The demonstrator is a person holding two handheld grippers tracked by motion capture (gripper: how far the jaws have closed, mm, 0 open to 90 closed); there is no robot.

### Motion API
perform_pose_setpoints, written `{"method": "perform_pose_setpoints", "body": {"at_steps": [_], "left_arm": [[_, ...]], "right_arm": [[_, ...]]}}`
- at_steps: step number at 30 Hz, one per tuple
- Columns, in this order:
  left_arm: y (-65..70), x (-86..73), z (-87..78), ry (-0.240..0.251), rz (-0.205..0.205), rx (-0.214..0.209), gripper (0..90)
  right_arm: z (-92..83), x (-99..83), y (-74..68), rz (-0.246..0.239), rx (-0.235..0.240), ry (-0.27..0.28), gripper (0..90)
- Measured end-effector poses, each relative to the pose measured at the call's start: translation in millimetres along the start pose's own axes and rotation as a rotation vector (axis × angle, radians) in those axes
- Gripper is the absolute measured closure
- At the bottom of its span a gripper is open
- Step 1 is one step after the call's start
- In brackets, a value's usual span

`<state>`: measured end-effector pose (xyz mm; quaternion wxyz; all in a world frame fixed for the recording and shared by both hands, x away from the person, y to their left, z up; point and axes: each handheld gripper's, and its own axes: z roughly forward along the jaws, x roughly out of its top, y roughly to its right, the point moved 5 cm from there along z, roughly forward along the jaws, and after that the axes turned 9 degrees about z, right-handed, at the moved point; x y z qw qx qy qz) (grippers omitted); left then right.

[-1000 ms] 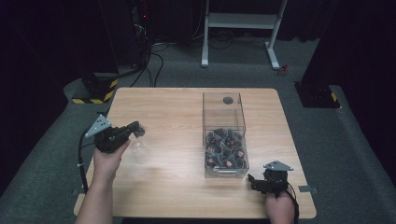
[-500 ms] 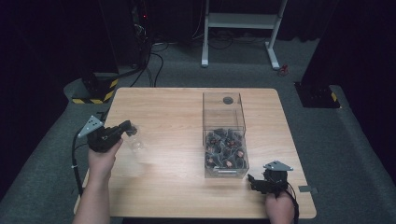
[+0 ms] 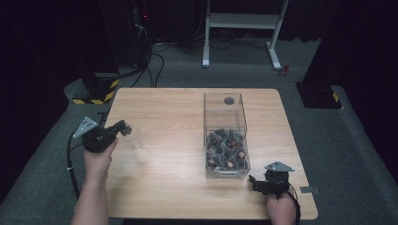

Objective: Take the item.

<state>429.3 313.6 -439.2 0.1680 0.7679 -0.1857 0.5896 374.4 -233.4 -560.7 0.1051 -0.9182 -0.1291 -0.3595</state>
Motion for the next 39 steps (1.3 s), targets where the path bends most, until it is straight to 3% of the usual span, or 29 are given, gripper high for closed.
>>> {"method": "perform_pose_setpoints", "body": {"at_steps": [14, 25, 34, 39], "left_arm": [[0.9, -9.1, 12.9, -0.032, 0.0, 0.012, 90.0], [5.4, -21.4, 26.4, -0.091, 0.026, 0.02, 89.8], [5.4, -22.6, 26.5, -0.095, 0.023, 0.029, 89.3], [5.1, -20.6, 24.5, -0.086, 0.025, 0.04, 73.4]], "right_arm": [[-0.1, -0.2, -0.7, -0.001, 0.004, -0.001, 7.7], [0.0, -0.3, -0.9, -0.007, 0.007, -0.001, 7.7], [-0.1, -0.4, -1.2, -0.009, 0.009, -0.002, 7.7], [0.0, -0.2, -1.1, -0.015, 0.01, -0.001, 7.7]]}}
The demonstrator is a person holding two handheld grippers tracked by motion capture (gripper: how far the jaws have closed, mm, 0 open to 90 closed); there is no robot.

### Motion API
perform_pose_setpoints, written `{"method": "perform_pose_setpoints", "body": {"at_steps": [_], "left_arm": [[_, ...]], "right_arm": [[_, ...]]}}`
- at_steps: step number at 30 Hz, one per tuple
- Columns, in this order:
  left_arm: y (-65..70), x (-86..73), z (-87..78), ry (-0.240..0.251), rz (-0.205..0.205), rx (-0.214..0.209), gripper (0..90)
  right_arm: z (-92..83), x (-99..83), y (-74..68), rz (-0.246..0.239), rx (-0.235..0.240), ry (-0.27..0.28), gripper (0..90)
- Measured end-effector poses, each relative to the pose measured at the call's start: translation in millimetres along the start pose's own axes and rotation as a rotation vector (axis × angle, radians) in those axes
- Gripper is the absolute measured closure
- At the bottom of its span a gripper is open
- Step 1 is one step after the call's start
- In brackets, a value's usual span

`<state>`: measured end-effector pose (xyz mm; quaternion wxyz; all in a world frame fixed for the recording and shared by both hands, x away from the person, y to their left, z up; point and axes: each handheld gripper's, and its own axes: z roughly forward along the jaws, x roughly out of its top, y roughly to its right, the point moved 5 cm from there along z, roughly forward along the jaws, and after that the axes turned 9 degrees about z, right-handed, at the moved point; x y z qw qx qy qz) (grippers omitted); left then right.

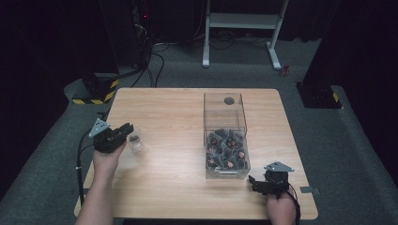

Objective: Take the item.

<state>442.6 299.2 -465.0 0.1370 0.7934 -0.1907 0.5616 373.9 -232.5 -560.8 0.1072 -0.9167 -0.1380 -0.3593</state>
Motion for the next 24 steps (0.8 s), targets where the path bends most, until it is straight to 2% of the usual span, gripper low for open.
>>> {"method": "perform_pose_setpoints", "body": {"at_steps": [4, 7, 14, 24], "left_arm": [[-0.3, 2.9, -3.3, 0.016, -0.009, 0.005, 62.7], [0.1, 4.7, -5.0, 0.026, -0.015, 0.004, 57.8], [2.1, 7.4, -8.0, 0.029, -0.029, -0.01, 53.1], [8.3, 12.2, -15.2, 0.034, -0.014, -0.011, 50.3]], "right_arm": [[0.0, 0.0, 0.0, 0.0, 0.0, 0.0, 7.7], [0.0, 0.0, 0.0, 0.0, 0.0, 0.0, 7.7], [0.0, 0.0, 0.0, 0.0, 0.001, 0.0, 7.7], [0.1, 0.0, -0.1, -0.001, 0.002, 0.0, 7.7]]}}
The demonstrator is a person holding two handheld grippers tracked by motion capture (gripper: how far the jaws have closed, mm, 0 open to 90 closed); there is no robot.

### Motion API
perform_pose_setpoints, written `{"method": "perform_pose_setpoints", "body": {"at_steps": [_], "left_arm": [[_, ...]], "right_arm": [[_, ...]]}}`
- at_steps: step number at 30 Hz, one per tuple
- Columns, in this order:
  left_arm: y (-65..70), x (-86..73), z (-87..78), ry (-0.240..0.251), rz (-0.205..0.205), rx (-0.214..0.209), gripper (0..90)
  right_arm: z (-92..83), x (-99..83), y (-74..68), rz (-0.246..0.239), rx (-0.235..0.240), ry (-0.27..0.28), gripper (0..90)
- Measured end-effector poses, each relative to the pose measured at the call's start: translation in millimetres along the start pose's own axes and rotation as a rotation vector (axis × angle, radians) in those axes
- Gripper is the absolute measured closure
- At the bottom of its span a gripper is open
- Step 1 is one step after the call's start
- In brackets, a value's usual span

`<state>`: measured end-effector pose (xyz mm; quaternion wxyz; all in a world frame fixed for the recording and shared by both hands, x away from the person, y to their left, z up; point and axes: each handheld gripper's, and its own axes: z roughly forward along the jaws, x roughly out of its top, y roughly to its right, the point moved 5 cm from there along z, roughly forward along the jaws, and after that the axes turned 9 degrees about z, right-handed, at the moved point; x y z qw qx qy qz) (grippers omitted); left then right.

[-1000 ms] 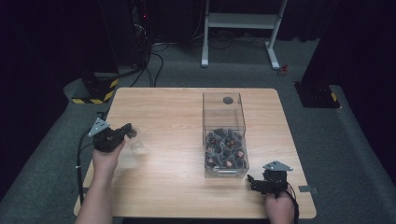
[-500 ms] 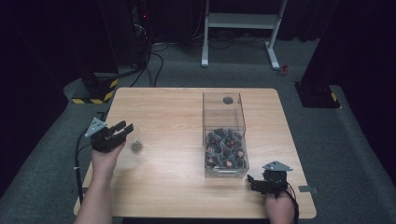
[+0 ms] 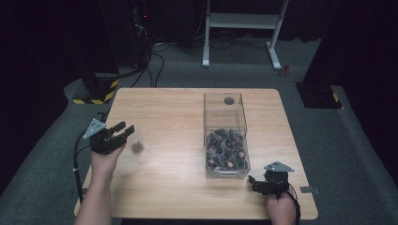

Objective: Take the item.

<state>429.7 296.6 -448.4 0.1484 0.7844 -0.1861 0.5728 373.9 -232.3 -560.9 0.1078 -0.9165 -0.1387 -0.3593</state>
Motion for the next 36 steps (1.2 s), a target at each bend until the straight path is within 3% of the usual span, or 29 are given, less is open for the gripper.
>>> {"method": "perform_pose_setpoints", "body": {"at_steps": [14, 24, 26, 27, 29, 30, 32, 36], "left_arm": [[14.5, -0.5, -11.5, -0.008, 0.009, -0.014, 45.8], [28.1, -15.5, -18.0, -0.068, 0.038, -0.003, 44.4], [34.2, -20.0, -17.7, -0.06, -0.014, 0.003, 44.3], [34.9, -22.7, -18.4, -0.071, -0.007, 0.007, 44.3], [40.8, -23.9, -15.9, -0.038, -0.074, 0.022, 44.2], [38.9, -30.5, -21.5, -0.094, -0.006, 0.01, 43.6], [40.2, -42.7, -26.2, -0.162, 0.045, 0.002, 43.6], [45.5, -59.1, -31.8, -0.23, 0.068, -0.003, 42.5]], "right_arm": [[0.0, 0.0, 0.1, 0.0, 0.001, 0.0, 7.7], [-0.1, -0.1, 0.1, 0.0, 0.002, -0.001, 7.7], [-0.1, 0.0, 0.1, 0.0, 0.002, -0.001, 7.7], [-0.1, 0.0, 0.1, 0.0, 0.002, -0.001, 7.7], [-0.1, 0.0, 0.1, 0.0, 0.002, -0.001, 7.7], [-0.1, 0.0, 0.1, 0.0, 0.002, -0.001, 7.7], [-0.1, 0.0, 0.1, 0.0, 0.002, -0.001, 7.7], [0.0, 0.1, -0.1, 0.002, 0.003, -0.003, 7.7]]}}
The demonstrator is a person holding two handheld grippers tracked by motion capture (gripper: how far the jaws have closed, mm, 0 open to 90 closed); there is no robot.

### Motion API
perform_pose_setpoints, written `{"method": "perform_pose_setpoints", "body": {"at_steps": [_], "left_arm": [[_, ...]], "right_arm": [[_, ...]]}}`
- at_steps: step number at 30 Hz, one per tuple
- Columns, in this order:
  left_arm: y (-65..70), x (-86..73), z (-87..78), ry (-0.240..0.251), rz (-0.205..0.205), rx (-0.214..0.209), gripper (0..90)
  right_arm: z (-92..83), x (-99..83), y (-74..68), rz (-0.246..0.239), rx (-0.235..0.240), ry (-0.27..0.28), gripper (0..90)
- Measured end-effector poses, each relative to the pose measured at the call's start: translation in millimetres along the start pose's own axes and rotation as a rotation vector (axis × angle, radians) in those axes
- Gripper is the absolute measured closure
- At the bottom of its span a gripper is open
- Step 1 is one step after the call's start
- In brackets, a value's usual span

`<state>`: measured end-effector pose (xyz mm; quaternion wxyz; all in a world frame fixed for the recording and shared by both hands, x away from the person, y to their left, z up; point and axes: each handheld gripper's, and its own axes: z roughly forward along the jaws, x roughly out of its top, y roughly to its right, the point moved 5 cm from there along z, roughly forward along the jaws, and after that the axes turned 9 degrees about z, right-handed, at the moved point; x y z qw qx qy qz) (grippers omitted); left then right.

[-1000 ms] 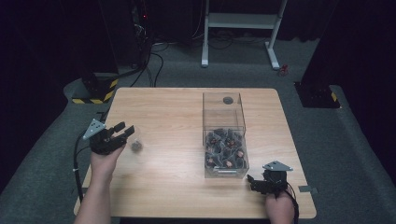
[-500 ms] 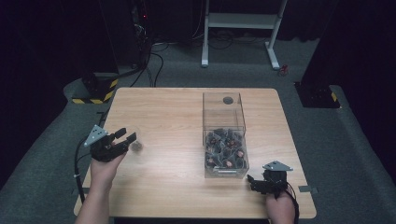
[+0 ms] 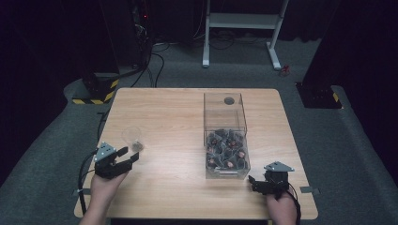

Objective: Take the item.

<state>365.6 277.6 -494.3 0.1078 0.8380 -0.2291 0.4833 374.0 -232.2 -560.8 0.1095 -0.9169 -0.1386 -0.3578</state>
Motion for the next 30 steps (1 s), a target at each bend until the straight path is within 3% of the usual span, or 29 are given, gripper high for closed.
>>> {"method": "perform_pose_setpoints", "body": {"at_steps": [6, 12, 15, 19, 21, 25, 30], "left_arm": [[5.0, -24.3, -6.8, -0.047, -0.005, -0.006, 39.5], [9.2, -52.7, -1.1, -0.111, 0.002, -0.003, 37.3], [14.2, -63.0, 2.9, -0.142, 0.041, 0.014, 36.2], [20.9, -67.3, 9.8, -0.158, 0.064, 0.016, 30.4], [24.9, -68.8, 15.5, -0.191, 0.086, 0.024, 25.4], [27.5, -67.1, 20.6, -0.208, 0.072, 0.038, 15.8], [27.5, -67.0, 21.3, -0.213, 0.063, 0.039, 14.4]], "right_arm": [[-0.1, -0.1, 0.0, -0.006, 0.002, 0.001, 7.8], [-0.5, -0.5, 0.0, -0.009, 0.003, -0.001, 7.7], [-0.5, -0.4, 0.0, -0.009, 0.003, -0.001, 7.8], [-0.5, -0.4, -0.2, -0.007, 0.003, 0.0, 7.8], [-0.6, -0.5, -0.4, -0.005, 0.003, 0.0, 7.8], [-0.8, -0.6, -0.3, -0.005, 0.004, 0.0, 7.9], [-0.3, 0.0, 0.2, -0.005, 0.001, 0.0, 7.8]]}}
